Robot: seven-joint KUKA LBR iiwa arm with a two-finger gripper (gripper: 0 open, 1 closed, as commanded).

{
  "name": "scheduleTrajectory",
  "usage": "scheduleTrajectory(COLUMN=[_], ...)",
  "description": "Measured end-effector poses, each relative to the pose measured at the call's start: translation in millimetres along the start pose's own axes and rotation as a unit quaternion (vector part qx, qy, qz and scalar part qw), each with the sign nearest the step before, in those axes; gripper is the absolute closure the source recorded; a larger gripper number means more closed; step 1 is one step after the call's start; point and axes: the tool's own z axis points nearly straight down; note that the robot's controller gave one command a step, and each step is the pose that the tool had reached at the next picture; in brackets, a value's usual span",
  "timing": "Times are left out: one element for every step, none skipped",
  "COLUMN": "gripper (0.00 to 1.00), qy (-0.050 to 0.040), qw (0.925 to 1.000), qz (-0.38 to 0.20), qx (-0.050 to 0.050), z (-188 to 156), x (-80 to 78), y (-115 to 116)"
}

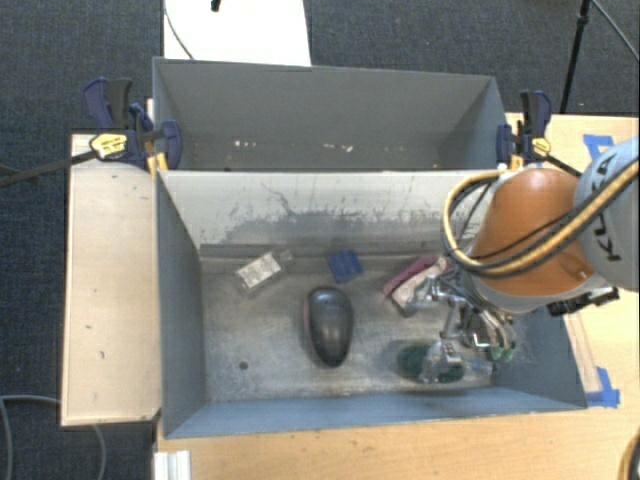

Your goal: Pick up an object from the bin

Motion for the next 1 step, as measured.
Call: scheduleTrajectory(gripper=[0.00], qy=[-0.0057], qw=[0.9961], qz=[-0.088], qx=[0.001], z=[67.7], x=[-10.6], y=[-16.2])
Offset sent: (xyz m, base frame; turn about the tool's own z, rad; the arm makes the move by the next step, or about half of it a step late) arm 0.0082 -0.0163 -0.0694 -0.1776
